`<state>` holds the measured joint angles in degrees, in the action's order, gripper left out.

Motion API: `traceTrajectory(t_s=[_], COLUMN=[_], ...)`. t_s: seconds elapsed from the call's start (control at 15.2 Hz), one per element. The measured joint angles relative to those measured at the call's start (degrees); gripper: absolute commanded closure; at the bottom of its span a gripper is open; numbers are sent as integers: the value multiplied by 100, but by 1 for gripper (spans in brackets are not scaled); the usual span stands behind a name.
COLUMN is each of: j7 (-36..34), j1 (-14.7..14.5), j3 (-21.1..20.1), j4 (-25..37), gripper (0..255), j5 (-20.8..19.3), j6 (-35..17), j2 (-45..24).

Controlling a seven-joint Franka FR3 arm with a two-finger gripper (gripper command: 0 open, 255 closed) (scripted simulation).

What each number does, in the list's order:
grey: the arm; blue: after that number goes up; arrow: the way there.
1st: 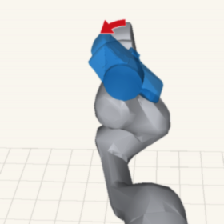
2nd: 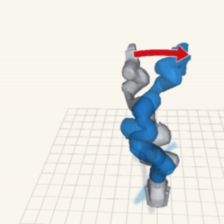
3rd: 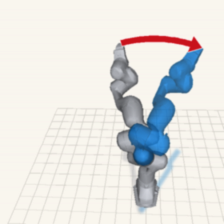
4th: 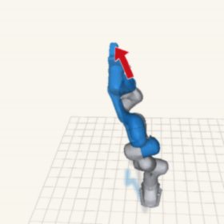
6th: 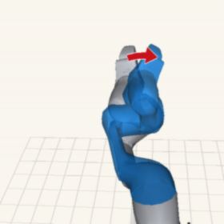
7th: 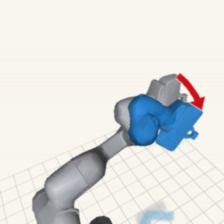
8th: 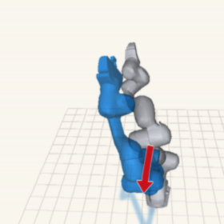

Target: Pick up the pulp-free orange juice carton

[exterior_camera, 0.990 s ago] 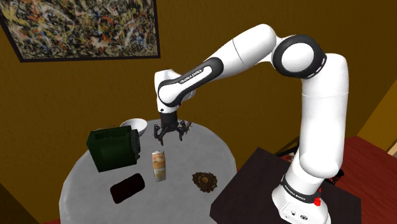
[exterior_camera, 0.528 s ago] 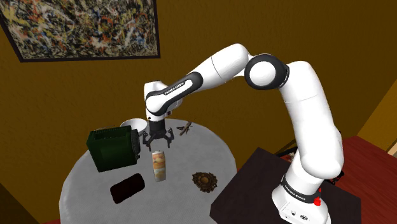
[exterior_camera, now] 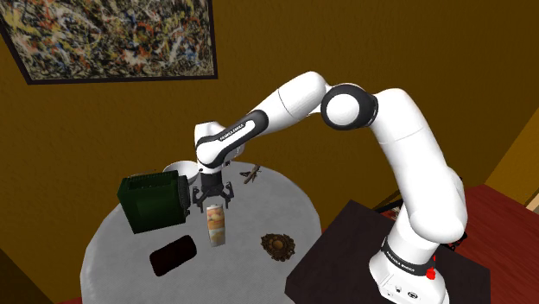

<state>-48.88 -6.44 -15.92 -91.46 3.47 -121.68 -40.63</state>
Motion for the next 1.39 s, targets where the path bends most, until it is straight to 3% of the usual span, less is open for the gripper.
traceTrajectory(t_s=[0.07,0.13,0.79,1.39], j7=[7,8,11,-44], j1=[-1,-4,-5,29], j3=[6,9,12,-36], j4=[-2,10,28,92], gripper=[0,255,255,255], j5=[-4,-8,-11,37], j6=[-34,-44,-57,355], j2=[-35,-58,-75,268])
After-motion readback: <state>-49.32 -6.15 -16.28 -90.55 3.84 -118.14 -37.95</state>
